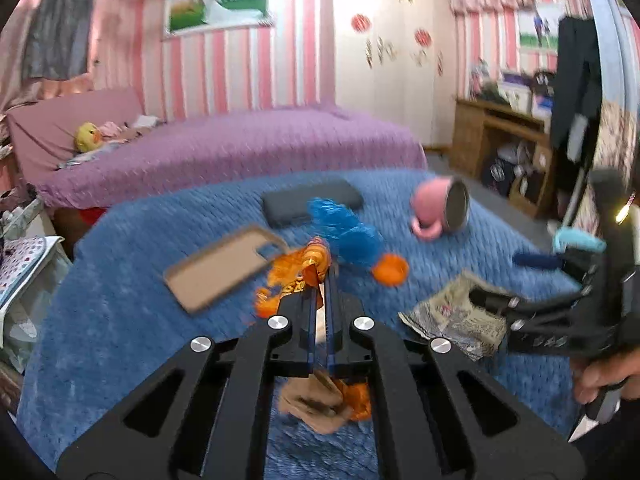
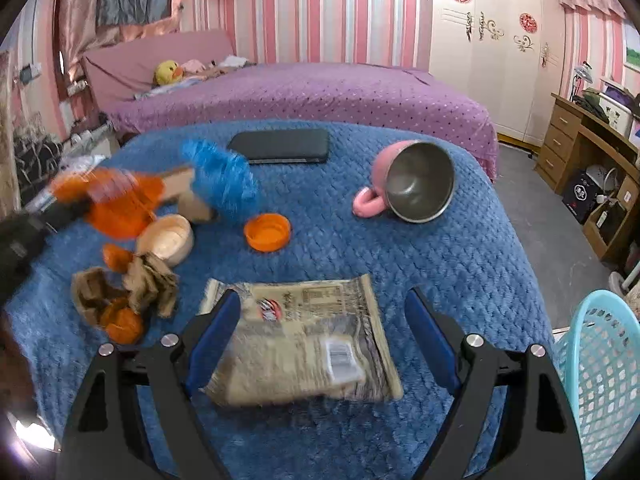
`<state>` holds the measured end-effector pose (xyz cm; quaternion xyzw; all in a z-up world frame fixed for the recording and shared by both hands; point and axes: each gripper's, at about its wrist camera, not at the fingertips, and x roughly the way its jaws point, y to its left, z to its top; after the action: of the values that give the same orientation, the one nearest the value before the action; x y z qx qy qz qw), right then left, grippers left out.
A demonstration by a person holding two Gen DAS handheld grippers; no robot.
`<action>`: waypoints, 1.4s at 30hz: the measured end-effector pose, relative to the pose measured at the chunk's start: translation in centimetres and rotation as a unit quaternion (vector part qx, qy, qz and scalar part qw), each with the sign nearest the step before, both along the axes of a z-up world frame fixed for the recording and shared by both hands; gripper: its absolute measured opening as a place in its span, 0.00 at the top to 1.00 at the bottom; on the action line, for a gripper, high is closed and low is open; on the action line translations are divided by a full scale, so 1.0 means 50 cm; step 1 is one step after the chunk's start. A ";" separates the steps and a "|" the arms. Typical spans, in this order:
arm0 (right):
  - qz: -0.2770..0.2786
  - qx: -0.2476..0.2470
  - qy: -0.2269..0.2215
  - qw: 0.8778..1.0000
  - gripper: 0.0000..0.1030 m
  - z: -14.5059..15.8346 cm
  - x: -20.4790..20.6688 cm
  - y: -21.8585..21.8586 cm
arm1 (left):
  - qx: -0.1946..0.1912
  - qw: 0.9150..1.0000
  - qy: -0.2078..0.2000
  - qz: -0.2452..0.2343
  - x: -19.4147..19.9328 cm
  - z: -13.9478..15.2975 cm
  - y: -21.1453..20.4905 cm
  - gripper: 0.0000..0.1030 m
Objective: Collect trash
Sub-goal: 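Grasp the orange snack wrapper with the left tool while the right tool reaches the printed packet, then close the right tool on the printed snack packet and lift it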
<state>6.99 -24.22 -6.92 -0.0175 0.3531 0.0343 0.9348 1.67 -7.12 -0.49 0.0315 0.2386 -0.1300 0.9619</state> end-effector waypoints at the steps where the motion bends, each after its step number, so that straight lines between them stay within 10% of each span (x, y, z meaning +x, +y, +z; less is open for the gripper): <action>1: -0.007 0.005 0.005 1.000 0.20 -0.004 0.007 -0.011 | -0.004 1.000 -0.009 0.005 -0.005 0.007 0.006 0.98; 6: 0.006 0.077 0.069 0.995 0.20 -0.048 0.038 -0.047 | -0.013 0.999 -0.039 0.024 -0.025 0.032 0.031 0.98; 13: 0.033 0.021 0.087 0.995 0.25 -0.082 0.047 0.015 | -0.020 0.998 -0.038 0.037 -0.015 0.034 0.042 0.98; 17: 0.045 0.026 0.081 0.995 0.70 -0.074 0.043 0.031 | -0.016 0.998 -0.041 0.034 -0.021 0.035 0.039 0.98; 21: 0.064 0.015 0.065 0.996 0.87 -0.051 0.031 0.044 | -0.018 0.998 -0.045 0.036 -0.026 0.041 0.040 0.98; 31: 0.055 0.040 -0.072 0.995 0.88 0.084 -0.064 0.045 | -0.042 0.993 -0.102 0.045 -0.078 0.096 0.056 0.98; 42: 0.041 0.039 -0.103 0.993 0.88 0.114 -0.094 0.013 | -0.049 0.990 -0.128 0.013 -0.109 0.122 0.013 0.98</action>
<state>2.29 -23.55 -1.21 0.0005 0.2522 0.0844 0.9640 -3.78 -6.47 5.63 -0.0028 0.1068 -0.1235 0.9866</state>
